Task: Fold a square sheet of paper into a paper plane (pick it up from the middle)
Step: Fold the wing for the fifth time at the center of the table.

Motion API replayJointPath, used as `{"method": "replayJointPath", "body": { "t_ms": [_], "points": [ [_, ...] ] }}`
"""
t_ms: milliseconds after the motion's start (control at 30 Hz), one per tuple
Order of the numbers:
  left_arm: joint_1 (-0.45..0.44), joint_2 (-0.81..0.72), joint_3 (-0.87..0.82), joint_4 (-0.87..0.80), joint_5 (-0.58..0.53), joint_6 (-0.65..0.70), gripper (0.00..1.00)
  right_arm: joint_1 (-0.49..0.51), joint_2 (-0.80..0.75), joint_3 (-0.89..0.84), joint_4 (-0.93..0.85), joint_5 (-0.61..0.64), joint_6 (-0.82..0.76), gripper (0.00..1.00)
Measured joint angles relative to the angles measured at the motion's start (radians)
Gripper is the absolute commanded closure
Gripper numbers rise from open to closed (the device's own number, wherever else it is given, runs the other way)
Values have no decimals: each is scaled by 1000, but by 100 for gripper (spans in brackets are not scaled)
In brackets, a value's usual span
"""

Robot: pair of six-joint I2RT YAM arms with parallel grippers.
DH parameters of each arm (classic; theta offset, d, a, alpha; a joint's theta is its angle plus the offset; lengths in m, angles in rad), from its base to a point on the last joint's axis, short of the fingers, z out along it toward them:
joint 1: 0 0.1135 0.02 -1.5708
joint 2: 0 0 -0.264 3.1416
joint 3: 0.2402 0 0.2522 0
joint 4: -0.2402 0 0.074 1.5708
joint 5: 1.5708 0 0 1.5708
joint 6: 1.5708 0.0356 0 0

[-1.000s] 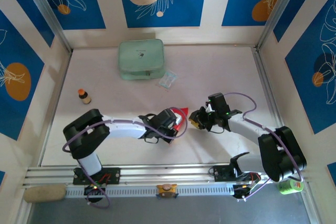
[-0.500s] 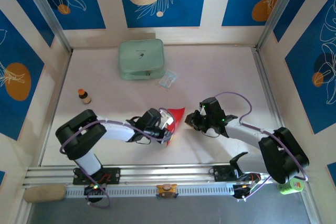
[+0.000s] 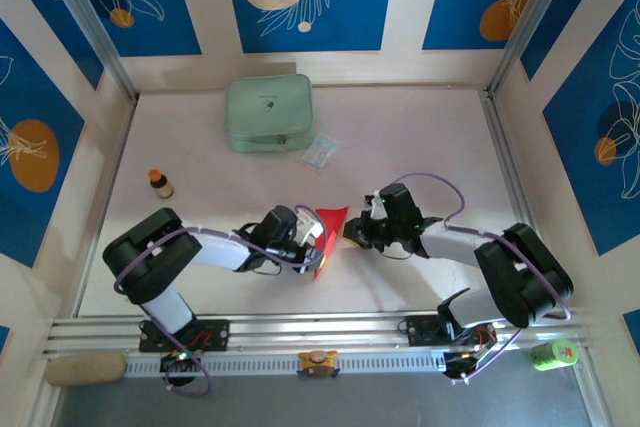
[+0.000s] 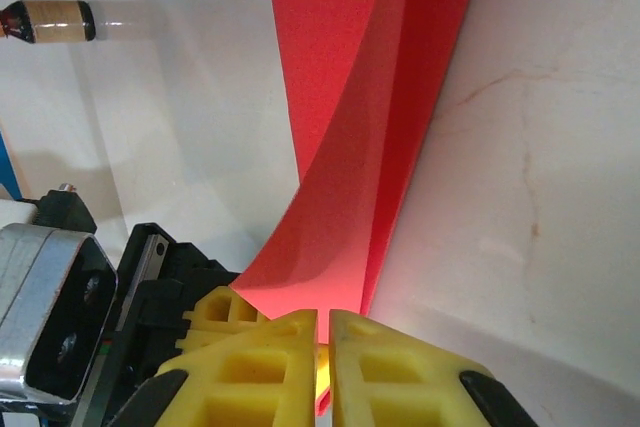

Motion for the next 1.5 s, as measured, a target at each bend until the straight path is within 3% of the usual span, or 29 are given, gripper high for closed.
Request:
{"method": "replayJointPath", "body": {
  "t_ms": [267, 600, 833, 1500],
  "points": [
    [8, 23, 6, 21, 59, -5, 100, -7, 33, 18, 18, -20, -7, 89],
    [11, 72, 25, 100, 116, -29, 100, -29, -32, -37, 36, -51, -15, 90],
    [13, 76, -35, 207, 113, -116, 100, -27, 53, -3, 58, -91, -36, 91],
    [37, 82, -27, 188, 135, -199, 100, -11, 165, 42, 97, -114, -52, 91]
  ]
}}
